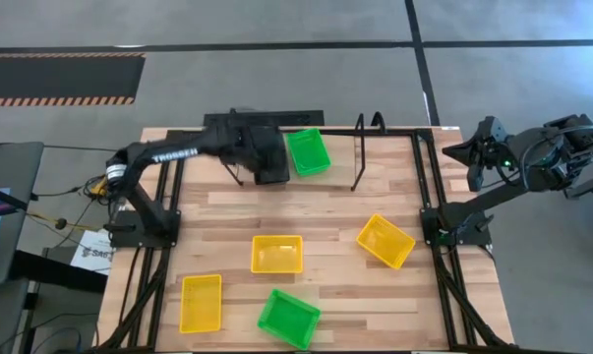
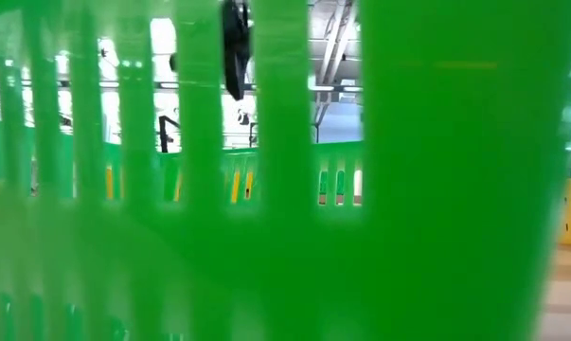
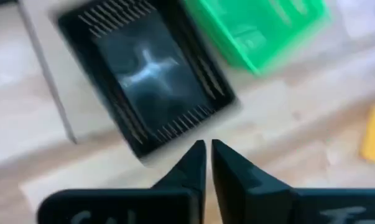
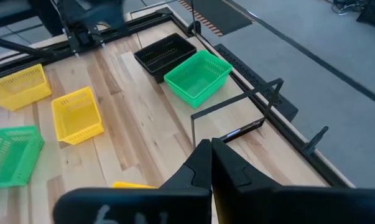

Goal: Stack baskets on shelf by color
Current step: Move the top right yellow bin to the center of the table

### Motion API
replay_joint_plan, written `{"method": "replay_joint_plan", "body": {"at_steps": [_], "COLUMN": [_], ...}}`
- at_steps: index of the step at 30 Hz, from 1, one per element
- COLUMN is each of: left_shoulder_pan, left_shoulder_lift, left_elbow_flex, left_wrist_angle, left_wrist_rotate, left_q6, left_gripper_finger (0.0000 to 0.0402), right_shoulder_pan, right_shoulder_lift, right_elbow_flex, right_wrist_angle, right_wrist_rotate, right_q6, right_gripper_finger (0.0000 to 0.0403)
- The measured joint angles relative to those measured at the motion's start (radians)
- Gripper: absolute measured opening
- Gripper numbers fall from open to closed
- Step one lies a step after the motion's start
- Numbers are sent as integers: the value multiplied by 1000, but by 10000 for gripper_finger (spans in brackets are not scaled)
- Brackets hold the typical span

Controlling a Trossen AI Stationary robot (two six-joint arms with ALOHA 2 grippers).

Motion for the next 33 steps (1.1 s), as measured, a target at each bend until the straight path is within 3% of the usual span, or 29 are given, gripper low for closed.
{"method": "replay_joint_plan", "body": {"at_steps": [8, 14, 19, 23, 33], "left_shoulder_pan": [-402, -579, -607, -575, -468], "left_shoulder_lift": [-21, -21, -21, -21, -24], "left_elbow_flex": [0, -1, -1, -1, -1], "left_wrist_angle": [-92, -236, -313, -337, -294], "left_wrist_rotate": [-318, -531, -592, -594, -602], "left_q6": [-431, -668, -706, -616, -358], "left_gripper_finger": [5, 2, 0, 0, 0], "right_shoulder_pan": [0, 0, 0, 0, 1], "right_shoulder_lift": [0, 0, 8, 35, 133], "right_elbow_flex": [0, 0, 0, -37, -348], "right_wrist_angle": [0, 2, 3, 2, 1], "right_wrist_rotate": [0, 4, -75, -162, -309], "right_q6": [18, -89, 90, 209, 488], "right_gripper_finger": [22, 21, 15, 13, 12]}}
